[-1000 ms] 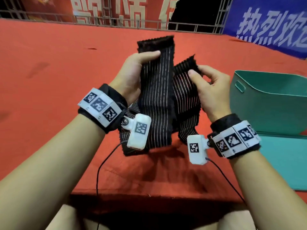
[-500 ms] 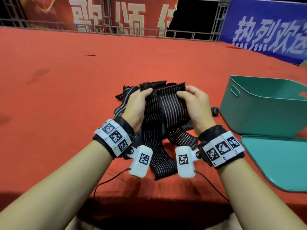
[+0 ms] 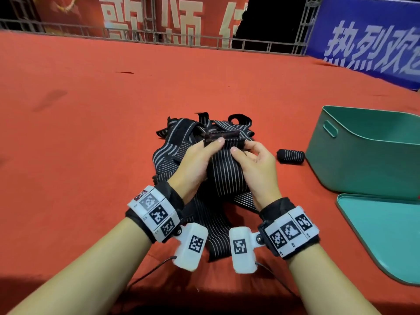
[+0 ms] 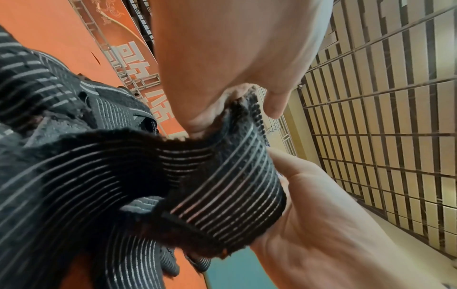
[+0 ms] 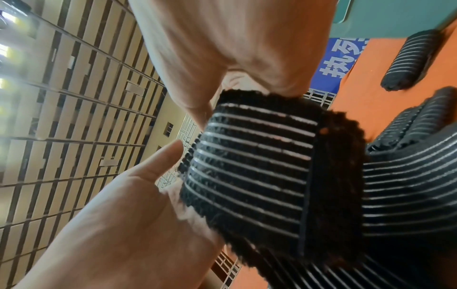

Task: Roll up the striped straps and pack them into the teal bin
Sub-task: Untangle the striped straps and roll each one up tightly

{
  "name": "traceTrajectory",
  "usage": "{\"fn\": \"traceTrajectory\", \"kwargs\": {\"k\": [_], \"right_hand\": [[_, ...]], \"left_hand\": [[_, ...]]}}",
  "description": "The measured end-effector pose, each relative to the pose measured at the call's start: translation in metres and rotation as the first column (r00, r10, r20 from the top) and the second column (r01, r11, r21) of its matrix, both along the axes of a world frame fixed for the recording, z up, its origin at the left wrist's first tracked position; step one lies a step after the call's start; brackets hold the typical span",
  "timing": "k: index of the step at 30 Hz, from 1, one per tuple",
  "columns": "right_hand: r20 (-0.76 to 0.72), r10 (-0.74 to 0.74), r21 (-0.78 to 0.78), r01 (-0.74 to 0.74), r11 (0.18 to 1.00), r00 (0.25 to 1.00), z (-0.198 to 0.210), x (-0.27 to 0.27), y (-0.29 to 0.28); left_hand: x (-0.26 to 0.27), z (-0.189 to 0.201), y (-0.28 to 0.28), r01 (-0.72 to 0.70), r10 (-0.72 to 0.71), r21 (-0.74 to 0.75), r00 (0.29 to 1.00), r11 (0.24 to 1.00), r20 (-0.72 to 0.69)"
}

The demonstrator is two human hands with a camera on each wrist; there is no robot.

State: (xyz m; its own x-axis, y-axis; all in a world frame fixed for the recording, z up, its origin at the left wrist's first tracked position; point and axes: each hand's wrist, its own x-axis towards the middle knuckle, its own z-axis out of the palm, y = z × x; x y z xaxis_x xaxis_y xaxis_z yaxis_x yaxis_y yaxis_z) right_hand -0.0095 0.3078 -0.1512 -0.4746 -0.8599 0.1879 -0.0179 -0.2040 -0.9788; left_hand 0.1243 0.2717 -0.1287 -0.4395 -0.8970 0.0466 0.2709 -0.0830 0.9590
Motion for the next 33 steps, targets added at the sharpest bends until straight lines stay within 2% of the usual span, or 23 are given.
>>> {"fn": "traceTrajectory", "kwargs": {"k": [9, 16, 22, 26, 33], "right_hand": [[0.064, 0.023, -0.030, -0.021, 0.999, 0.998, 0.007, -0.018, -0.032], [0.089, 0.015, -0.004, -0.014, 1.000, 0.996, -0.014, -0.032, -0.045], [0.001, 0.041, 0.017, -0.041, 0.999, 0.999, -0.023, -0.038, -0.048], [-0.097, 0.012, -0.042, -0.016, 0.999, 0.995, -0.020, -0.040, -0.047], [0.057, 0.115, 0.008, -0.116, 0.993, 0.992, -0.024, -0.031, -0.032]], "left_hand": [[-0.015, 0.001, -0.039, 0.020, -0.015, -0.079, 0.998, 0.997, 0.062], [-0.024, -0.015, -0.053, 0.057, -0.047, -0.083, 0.992, 0.995, 0.115], [-0.023, -0.019, -0.059, 0.012, 0.016, -0.125, 0.976, 0.992, 0.219], [-0.014, -0.024, -0.058, 0.009, 0.018, -0.154, 0.985, 0.988, 0.173], [-0.001, -0.040, -0.049, 0.030, -0.008, -0.176, 0.992, 0.984, 0.124]]}}
